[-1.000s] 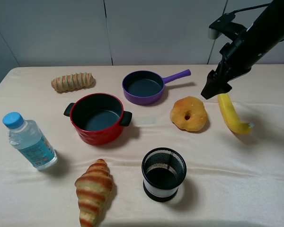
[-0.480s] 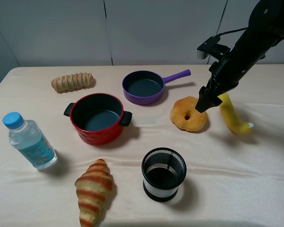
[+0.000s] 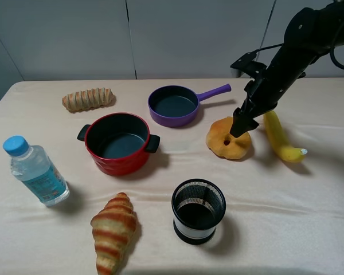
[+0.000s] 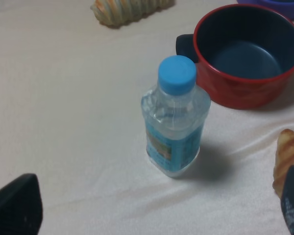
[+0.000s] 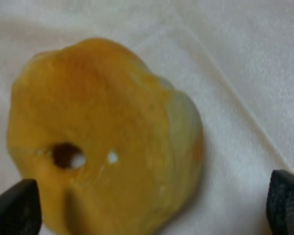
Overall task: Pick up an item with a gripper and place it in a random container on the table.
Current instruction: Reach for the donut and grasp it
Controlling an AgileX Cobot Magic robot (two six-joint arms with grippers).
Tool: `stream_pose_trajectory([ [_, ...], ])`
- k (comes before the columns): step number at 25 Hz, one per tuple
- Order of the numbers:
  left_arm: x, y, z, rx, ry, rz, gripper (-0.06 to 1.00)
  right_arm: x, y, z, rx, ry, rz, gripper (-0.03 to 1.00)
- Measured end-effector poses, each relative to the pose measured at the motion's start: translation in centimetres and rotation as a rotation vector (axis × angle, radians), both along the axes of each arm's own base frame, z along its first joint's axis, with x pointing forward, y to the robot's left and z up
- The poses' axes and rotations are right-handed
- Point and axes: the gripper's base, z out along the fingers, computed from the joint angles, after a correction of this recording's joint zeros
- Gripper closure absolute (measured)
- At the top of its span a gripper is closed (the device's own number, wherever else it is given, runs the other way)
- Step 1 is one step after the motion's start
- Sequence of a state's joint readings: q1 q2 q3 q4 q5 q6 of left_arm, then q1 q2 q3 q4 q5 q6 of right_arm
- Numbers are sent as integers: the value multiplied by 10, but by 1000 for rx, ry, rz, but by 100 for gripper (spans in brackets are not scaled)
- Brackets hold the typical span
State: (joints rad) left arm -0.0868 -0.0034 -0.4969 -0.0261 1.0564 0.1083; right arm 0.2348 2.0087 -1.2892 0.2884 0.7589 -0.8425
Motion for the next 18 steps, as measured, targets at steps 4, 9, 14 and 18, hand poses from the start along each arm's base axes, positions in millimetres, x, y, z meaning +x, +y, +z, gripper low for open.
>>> stream_pose_trajectory([
  [4,0,0,0,0,0,0,-4,3,2,-8,7,16,-9,27],
  [9,0,0,0,0,0,0,-4,2,11,-20,4,30,7,27],
  [14,0,0,0,0,0,0,-4,0,24,-33,-5,43,39,27],
  [18,0,0,0,0,0,0,-4,-1,29,-36,-12,39,54,27],
])
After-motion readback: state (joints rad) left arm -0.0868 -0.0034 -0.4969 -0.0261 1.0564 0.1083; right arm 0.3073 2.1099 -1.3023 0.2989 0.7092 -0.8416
